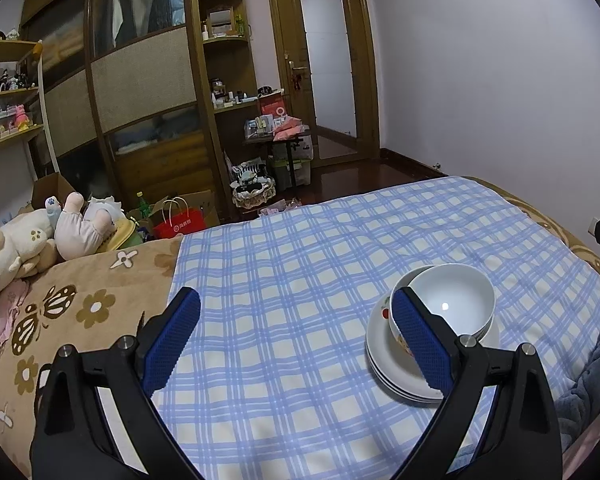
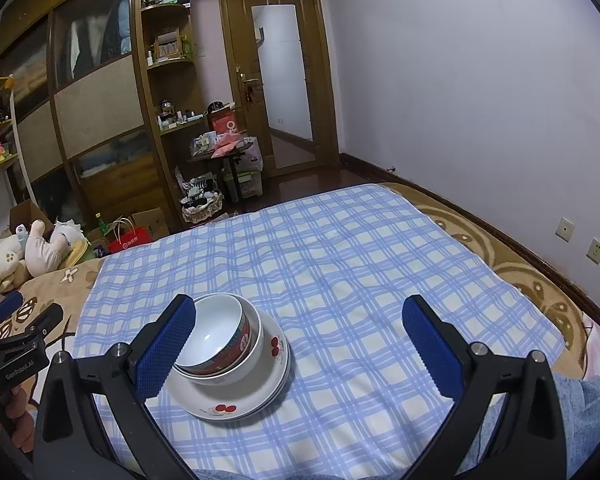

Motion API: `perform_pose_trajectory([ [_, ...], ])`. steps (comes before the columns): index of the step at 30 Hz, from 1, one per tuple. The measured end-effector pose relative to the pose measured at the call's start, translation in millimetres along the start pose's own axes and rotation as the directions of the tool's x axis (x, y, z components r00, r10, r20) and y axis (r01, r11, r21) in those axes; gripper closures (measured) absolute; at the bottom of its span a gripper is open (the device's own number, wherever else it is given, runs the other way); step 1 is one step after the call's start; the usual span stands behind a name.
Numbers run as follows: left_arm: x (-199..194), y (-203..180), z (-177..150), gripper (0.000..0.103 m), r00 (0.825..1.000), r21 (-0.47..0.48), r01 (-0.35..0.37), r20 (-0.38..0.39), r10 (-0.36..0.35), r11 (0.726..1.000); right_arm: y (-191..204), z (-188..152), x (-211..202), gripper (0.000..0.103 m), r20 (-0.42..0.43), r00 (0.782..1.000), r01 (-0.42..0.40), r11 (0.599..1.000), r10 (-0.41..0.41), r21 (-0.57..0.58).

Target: Organize plates and bowls

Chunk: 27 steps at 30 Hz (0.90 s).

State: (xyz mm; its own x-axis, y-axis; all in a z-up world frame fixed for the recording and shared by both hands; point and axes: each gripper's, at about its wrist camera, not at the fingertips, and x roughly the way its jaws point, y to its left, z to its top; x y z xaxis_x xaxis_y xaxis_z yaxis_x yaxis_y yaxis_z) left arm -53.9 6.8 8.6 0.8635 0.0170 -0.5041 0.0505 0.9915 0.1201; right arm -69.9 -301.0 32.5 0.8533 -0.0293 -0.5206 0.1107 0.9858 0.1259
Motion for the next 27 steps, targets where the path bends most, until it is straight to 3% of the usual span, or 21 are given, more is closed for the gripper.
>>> perform_pose_trajectory([
  [27, -5.0, -3.8, 2.0, 0.008, 1.000, 0.012, -0.006, 0.018, 0.006, 1.000, -1.3, -0.2, 0.0, 0.000, -0.004, 1.000, 0.001, 1.000, -0.001, 0.000],
])
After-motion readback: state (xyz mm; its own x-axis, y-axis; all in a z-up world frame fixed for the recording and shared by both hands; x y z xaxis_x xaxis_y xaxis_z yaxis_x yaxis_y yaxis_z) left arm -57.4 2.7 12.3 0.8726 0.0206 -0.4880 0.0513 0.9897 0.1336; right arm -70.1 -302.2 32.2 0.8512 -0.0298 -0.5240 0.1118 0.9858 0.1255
